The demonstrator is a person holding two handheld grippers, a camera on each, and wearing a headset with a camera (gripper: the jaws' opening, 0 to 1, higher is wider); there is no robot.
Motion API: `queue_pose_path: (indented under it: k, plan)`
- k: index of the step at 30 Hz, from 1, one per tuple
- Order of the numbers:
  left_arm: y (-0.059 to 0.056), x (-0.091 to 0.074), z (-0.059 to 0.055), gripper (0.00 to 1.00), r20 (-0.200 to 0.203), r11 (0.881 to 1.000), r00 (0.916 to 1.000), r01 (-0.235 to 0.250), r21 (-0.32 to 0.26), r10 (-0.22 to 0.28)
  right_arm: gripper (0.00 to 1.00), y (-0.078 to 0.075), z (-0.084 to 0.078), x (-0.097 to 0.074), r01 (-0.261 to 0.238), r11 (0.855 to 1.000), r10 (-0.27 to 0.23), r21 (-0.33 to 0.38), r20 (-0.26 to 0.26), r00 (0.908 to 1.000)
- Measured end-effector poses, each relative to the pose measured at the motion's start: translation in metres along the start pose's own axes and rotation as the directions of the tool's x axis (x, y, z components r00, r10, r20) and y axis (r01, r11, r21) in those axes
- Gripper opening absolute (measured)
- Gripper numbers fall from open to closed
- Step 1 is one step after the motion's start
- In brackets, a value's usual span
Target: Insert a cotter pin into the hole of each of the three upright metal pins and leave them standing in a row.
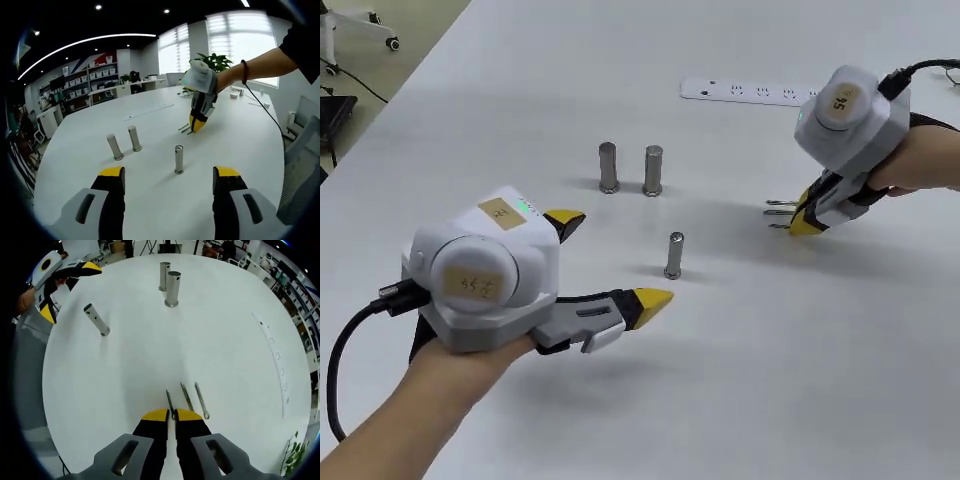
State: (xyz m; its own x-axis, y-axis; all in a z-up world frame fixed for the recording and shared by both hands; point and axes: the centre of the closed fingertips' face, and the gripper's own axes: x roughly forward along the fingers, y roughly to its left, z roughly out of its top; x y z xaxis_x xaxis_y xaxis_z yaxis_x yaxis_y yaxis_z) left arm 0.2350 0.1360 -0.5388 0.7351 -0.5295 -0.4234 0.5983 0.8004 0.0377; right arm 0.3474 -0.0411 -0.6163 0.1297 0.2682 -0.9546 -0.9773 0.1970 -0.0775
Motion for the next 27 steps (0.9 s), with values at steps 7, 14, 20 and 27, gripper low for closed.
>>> queue_pose_path:
  k: [7,14,20,27]
  plan:
    - [-0.002,0.000,-0.004,0.62,-0.029,1.000,0.9995,0.016,-0.005,-0.016,0.00,-0.001,-0.001,0.000,0.004,1.000,-0.005,-0.017,-0.016,0.9999]
    - [-0.005,0.001,-0.004,0.61,-0.039,1.000,0.9987,0.031,0.004,-0.031,0.00,0.003,0.001,-0.003,0.015,0.999,-0.014,-0.035,0.026,0.9996]
    - [-0.006,0.000,-0.001,0.56,-0.046,0.999,0.9985,0.032,0.030,-0.030,0.00,0.009,0.007,-0.013,0.058,0.994,-0.052,-0.088,0.070,0.9962]
    - [-0.011,-0.002,0.000,0.50,-0.067,0.998,0.9960,0.058,-0.008,-0.058,0.00,0.023,0.024,-0.025,0.093,0.989,-0.075,-0.113,0.153,0.9854]
